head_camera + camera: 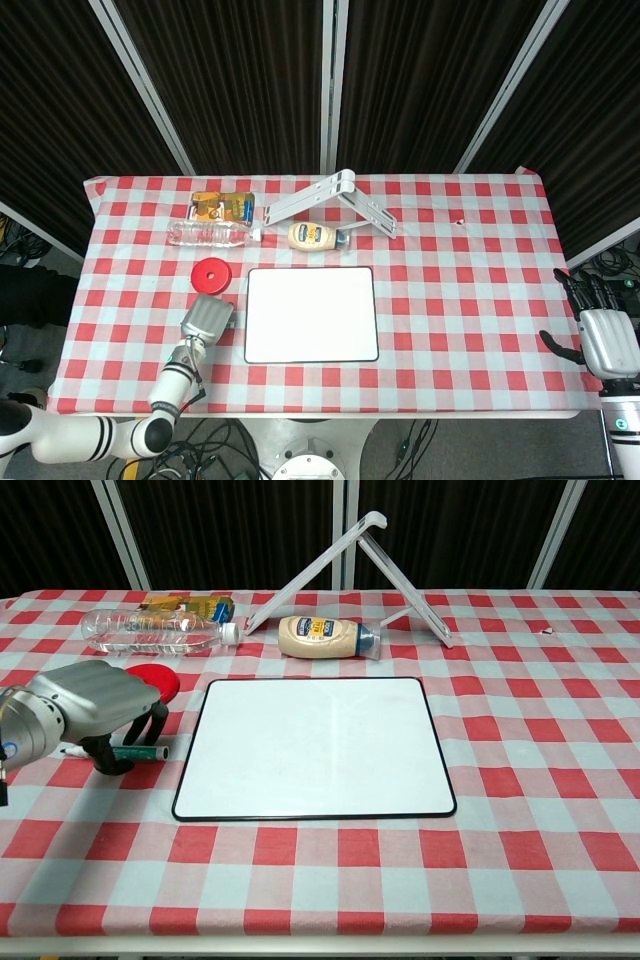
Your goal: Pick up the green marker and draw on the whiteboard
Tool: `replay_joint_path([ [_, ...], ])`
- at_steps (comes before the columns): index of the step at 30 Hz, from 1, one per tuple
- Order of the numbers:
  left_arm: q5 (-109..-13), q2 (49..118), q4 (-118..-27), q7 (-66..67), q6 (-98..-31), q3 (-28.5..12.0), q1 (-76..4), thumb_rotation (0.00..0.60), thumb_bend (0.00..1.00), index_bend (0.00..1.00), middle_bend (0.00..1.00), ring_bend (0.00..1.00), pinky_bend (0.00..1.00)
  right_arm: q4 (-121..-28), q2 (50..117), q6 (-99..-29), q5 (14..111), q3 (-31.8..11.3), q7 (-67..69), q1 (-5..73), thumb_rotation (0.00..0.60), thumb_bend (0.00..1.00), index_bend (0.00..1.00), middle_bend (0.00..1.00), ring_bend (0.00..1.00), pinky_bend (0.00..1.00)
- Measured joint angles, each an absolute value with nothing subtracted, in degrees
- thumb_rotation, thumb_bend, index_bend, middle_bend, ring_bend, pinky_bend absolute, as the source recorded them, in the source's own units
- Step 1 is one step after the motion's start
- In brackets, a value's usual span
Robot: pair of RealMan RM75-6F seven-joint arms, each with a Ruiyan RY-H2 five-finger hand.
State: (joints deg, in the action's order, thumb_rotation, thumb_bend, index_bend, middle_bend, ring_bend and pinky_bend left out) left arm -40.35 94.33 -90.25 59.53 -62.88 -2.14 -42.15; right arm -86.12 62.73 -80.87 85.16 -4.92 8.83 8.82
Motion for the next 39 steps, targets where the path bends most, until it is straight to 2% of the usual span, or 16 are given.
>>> replay_joint_path([
  [8,-40.9,94.4,-89.8,58.2,-63.1,-1.5,-42.4,0.600,0.31,0.47,0.51,0.72,0.94,-86.8,62.6,-80.7,85.0,-5.0,8.1,8.9,0.600,0.15,0.00,0.17,0.00,0.00],
  [16,-43.3,93.9,-89.3,55.5,-62.6,-0.9,-42.4,0.600,0.33,0.55,0.58,0.76,0.94,-87.6,62.4,-80.5,84.9,-5.0,7.3,9.0,0.600,0.15,0.00,0.17,0.00,0.00],
  [25,-45.6,91.5,-91.8,51.2,-61.6,-1.6,-42.4,0.600,0.33,0.56,0.59,0.76,0.94,-88.5,61.8,-81.1,85.4,-5.1,6.8,9.0,0.600,0.15,0.00,0.17,0.00,0.00],
  [33,-54.9,90.1,-94.0,32.1,-58.1,-6.3,-42.6,0.600,0.33,0.56,0.59,0.75,0.94,-89.0,60.1,-80.3,87.9,-4.6,8.5,10.0,0.600,0.15,0.00,0.17,0.00,0.00],
  [39,-65.8,93.2,-87.6,12.8,-55.0,-9.0,-43.5,0.600,0.33,0.56,0.59,0.75,0.94,-88.7,60.3,-79.4,87.0,-4.4,8.8,10.2,0.600,0.15,0.00,0.17,0.00,0.00],
])
